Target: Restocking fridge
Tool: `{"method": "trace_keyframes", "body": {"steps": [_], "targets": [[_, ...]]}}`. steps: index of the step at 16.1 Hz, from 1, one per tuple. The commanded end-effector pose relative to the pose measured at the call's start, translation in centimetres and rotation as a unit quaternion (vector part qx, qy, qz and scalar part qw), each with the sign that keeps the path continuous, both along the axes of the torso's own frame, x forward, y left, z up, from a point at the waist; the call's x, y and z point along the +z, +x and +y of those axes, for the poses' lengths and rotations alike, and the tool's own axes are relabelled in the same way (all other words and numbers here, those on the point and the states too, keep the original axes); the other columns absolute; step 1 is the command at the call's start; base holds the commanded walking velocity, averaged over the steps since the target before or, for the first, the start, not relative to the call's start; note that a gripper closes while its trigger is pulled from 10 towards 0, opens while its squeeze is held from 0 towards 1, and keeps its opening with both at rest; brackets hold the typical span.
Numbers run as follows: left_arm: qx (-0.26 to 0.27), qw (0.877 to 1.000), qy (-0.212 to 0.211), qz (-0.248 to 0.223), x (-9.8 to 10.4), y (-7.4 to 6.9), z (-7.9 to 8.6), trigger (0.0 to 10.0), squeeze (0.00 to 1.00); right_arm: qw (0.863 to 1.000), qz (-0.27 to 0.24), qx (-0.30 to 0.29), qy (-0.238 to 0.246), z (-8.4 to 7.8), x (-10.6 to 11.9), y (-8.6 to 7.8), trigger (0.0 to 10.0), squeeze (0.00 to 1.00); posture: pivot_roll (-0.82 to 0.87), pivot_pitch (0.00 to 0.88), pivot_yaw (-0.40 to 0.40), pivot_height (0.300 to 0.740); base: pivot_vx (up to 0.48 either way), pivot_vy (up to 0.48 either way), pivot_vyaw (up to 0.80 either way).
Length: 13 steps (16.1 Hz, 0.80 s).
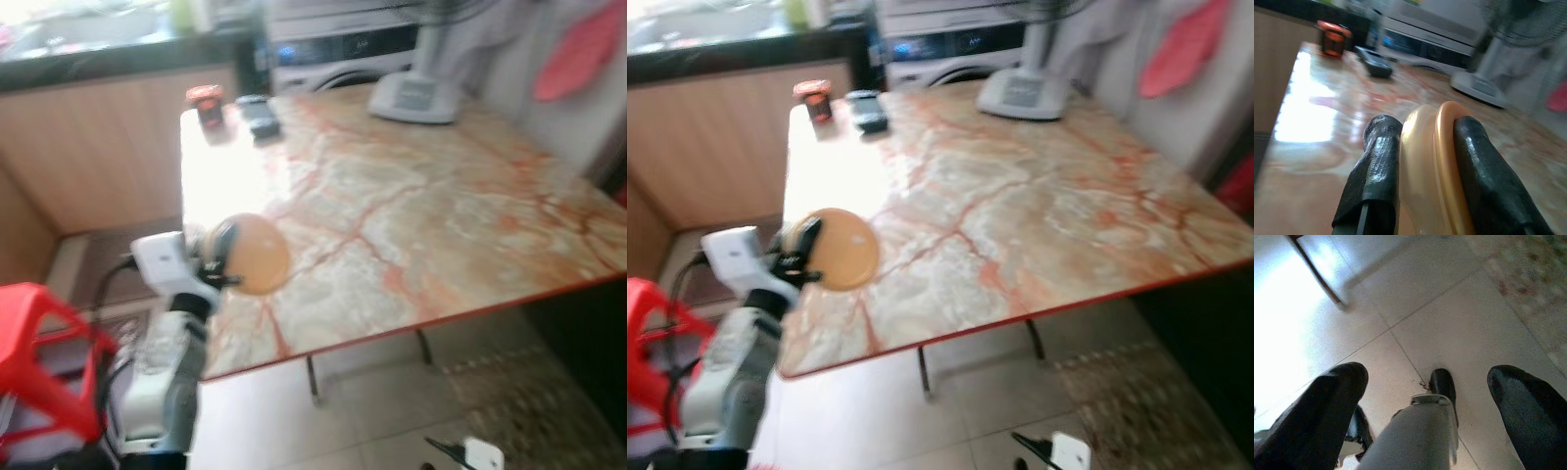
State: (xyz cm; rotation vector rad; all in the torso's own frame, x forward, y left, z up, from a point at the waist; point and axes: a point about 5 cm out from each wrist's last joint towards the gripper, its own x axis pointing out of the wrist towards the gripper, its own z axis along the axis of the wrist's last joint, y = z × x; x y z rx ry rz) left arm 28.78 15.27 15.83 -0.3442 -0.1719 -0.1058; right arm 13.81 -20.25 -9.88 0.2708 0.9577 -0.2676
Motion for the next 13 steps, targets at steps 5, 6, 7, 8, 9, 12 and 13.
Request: {"method": "trace_keyframes", "body": {"steps": [5,6,7,8,9,12,13], "targets": [[0.016,1.0,0.009,-0.006,0.16,0.06,0.59,10.0,0.0,1.0,0.004,-0.005,0.009,0.25,-0.11,-0.14,10.0,0.0,0.14,0.034,0.049,0.74,0.0,0.201,-0.79],[0.016,1.0,0.009,-0.006,0.15,0.04,0.58,10.0,0.0,1.0,0.004,-0.004,0.009,0.24,-0.11,-0.16,10.0,0.0,0.14,0.035,0.049,0.74,0.0,0.0,-0.76],[0.016,1.0,0.01,-0.006,0.11,0.04,0.59,10.0,0.0,1.0,0.004,-0.004,0.009,0.24,-0.12,-0.18,10.0,0.0,0.14,0.035,0.049,0.74,0.0,0.0,-0.76],[0.016,1.0,0.011,-0.005,0.07,0.04,0.6,10.0,0.0,1.0,0.004,-0.006,0.009,0.25,-0.12,-0.19,10.0,0.0,0.14,0.035,0.047,0.74,0.0,0.0,-0.75],[0.016,1.0,0.011,-0.006,0.06,0.03,0.6,10.0,0.0,1.0,0.004,-0.006,0.009,0.25,-0.13,-0.2,10.0,0.0,0.14,0.035,0.047,0.74,0.0,0.0,-0.75],[-0.004,1.0,0.008,-0.008,0.03,-0.05,0.11,10.0,0.0,1.0,0.005,-0.009,0.01,0.25,-0.14,-0.24,10.0,0.0,0.14,0.031,0.046,0.74,0.0,0.0,-0.75],[-0.02,1.0,0.01,-0.011,0.06,-0.13,-0.36,10.0,0.0,1.0,0.005,-0.011,0.01,0.27,-0.16,-0.27,10.0,0.0,0.14,0.028,0.046,0.74,0.0,0.0,-0.74]]}}
